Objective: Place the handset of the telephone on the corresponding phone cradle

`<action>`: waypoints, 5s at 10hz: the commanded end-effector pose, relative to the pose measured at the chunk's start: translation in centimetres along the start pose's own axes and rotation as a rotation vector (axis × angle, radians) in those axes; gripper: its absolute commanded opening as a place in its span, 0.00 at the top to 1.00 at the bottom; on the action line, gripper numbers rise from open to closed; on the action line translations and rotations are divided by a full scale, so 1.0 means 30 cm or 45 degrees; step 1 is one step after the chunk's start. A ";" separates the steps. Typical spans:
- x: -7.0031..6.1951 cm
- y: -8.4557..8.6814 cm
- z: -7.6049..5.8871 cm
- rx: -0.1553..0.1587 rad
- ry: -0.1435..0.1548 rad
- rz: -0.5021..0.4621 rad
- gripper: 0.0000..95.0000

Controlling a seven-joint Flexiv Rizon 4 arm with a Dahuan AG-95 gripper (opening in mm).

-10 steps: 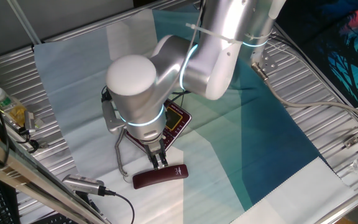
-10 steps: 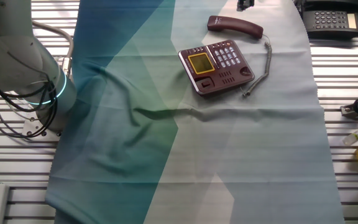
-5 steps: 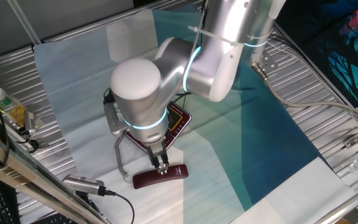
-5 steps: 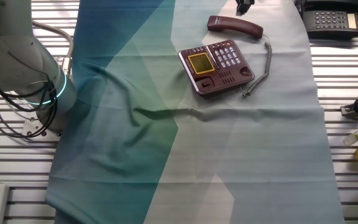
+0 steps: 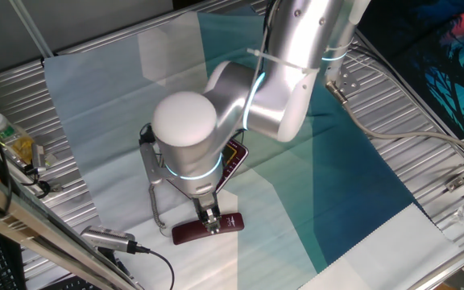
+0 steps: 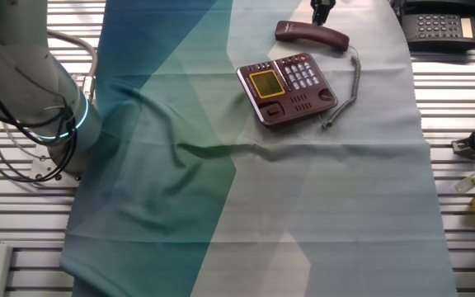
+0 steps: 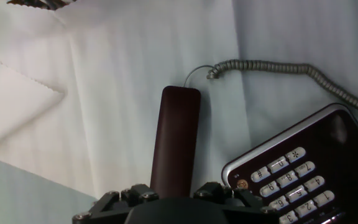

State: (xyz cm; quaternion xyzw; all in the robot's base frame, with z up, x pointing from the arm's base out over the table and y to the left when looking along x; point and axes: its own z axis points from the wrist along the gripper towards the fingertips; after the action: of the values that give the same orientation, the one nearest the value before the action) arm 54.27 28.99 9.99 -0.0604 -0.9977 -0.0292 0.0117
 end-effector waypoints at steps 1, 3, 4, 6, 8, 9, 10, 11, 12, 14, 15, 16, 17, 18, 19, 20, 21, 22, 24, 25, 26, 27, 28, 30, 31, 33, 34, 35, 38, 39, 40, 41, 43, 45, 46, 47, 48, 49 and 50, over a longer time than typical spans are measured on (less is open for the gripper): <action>0.002 0.005 0.013 -0.001 0.000 -0.002 0.40; 0.007 0.014 0.042 0.002 -0.008 -0.001 0.40; 0.009 0.016 0.052 0.004 -0.011 0.000 0.40; 0.013 0.019 0.077 0.013 -0.018 0.005 0.40; 0.018 0.021 0.100 0.028 -0.031 0.006 0.40; 0.021 0.023 0.113 0.033 -0.043 0.006 0.40; 0.025 0.025 0.130 0.035 -0.056 0.004 0.40; 0.027 0.025 0.139 0.036 -0.059 0.004 0.40; 0.029 0.026 0.144 0.035 -0.061 0.003 0.40; 0.034 0.022 0.165 0.033 -0.073 -0.004 0.60; 0.034 0.015 0.172 0.031 -0.074 -0.012 0.60; 0.035 0.011 0.177 0.029 -0.078 -0.020 0.60; 0.035 0.011 0.177 0.028 -0.080 -0.026 0.60; 0.035 0.011 0.177 0.028 -0.084 -0.030 0.60; 0.035 0.011 0.177 0.027 -0.086 -0.029 0.40; 0.035 0.011 0.177 0.015 -0.107 -0.040 0.40; 0.035 0.012 0.177 0.010 -0.112 -0.043 0.20; 0.035 0.012 0.177 0.010 -0.113 -0.044 0.20; 0.037 0.014 0.182 0.011 -0.110 -0.047 0.20; 0.039 0.015 0.186 0.011 -0.110 -0.045 0.20; 0.041 0.018 0.193 0.015 -0.114 -0.043 0.20; 0.044 0.020 0.201 0.021 -0.125 -0.037 0.40; 0.045 0.021 0.204 0.021 -0.129 -0.027 0.40; 0.046 0.021 0.204 0.020 -0.129 -0.015 0.40; 0.046 0.021 0.205 0.021 -0.129 -0.014 0.40; 0.049 0.023 0.212 0.021 -0.132 -0.010 0.40; 0.052 0.025 0.219 0.024 -0.139 -0.010 0.40; 0.052 0.025 0.220 0.025 -0.139 -0.011 0.40; 0.052 0.025 0.220 0.033 -0.139 -0.009 0.60; 0.052 0.025 0.220 0.036 -0.140 -0.010 0.60; 0.052 0.025 0.220 0.036 -0.140 -0.010 0.60; 0.052 0.025 0.220 0.038 -0.140 -0.013 0.60; 0.052 0.025 0.220 0.042 -0.140 -0.013 0.60; 0.052 0.025 0.220 0.048 -0.141 -0.007 0.80; 0.052 0.025 0.220 0.048 -0.142 0.005 1.00; 0.052 0.025 0.220 0.045 -0.143 0.006 1.00; 0.051 0.024 0.218 0.039 -0.142 0.004 1.00; 0.049 0.024 0.214 0.034 -0.137 0.001 1.00; 0.049 0.023 0.212 0.028 -0.134 -0.001 1.00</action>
State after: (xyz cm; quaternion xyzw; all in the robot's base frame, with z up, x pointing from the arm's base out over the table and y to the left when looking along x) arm 52.77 30.18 3.71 -0.0606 -0.9972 -0.0158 -0.0412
